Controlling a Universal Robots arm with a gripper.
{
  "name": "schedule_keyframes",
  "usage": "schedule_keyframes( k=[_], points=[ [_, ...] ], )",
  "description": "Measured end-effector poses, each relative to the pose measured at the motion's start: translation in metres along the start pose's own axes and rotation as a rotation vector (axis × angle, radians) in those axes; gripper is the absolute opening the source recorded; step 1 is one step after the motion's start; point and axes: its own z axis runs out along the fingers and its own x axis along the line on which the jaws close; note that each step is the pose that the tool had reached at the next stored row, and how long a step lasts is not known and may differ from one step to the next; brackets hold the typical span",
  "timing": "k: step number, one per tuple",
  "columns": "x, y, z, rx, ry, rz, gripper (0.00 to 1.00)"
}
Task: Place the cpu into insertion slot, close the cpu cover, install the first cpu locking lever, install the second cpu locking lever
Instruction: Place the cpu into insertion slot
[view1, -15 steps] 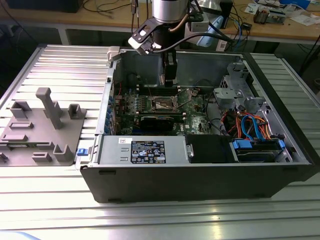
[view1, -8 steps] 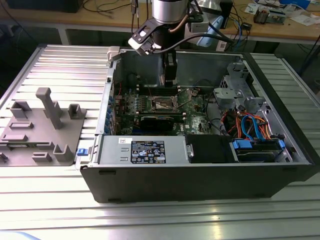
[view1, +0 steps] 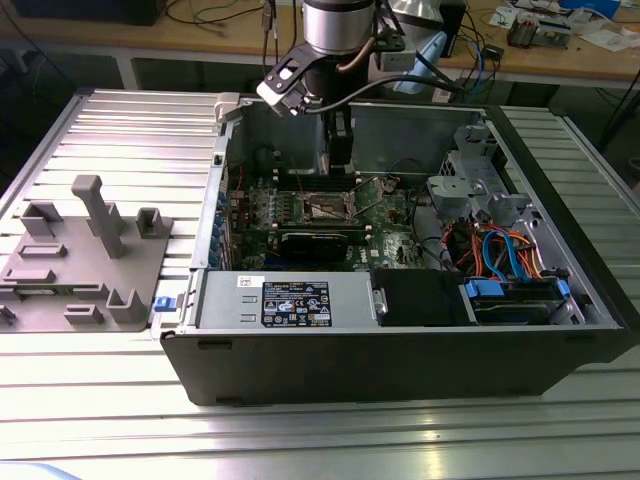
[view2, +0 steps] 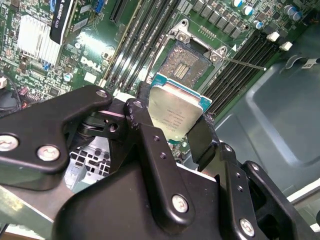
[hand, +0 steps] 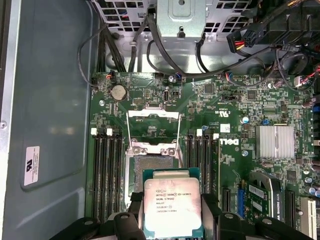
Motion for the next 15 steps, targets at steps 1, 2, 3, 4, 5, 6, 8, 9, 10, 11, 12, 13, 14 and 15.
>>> schedule_keyframes(
  k=[1,2,3,4,5,6,8,9,10,11,12,13,14,15],
  points=[
    [-0.0001,-0.0001,0.0003,0.0,0.0005,0.0,0.55],
    [0.0,-0.0001,0.0009,-0.0001,0.0006,0.0,0.55],
    [-0.0001,-0.0001,0.001,0.0,0.0005,0.0,0.55],
    [-0.0001,-0.0002,0.0011,0.0,0.0004,0.0,0.55],
    [-0.0001,-0.0002,0.0013,0.0,0.0004,0.0,0.55],
    [-0.0001,-0.0002,0.0014,0.0,0.0005,0.0,0.55],
    [-0.0001,-0.0003,0.0019,-0.0001,0.0007,0.0,0.55],
    [0.0,-0.0003,0.0022,-0.0002,0.0007,0.0,0.55],
    [0.0004,-0.0003,0.0024,-0.0001,0.0007,0.0,0.55],
    [0.0016,-0.0003,0.0027,0.0,0.0006,0.0,0.55],
    [0.0032,-0.0003,0.0031,0.0,0.0006,0.0,0.55],
    [0.0042,-0.0003,0.0033,0.0,0.0005,0.0,0.55],
    [0.0055,-0.0003,0.0036,0.0,0.0004,0.0,0.55],
    [0.0064,-0.0003,0.0039,0.0001,0.0001,0.0,0.55]
  ],
)
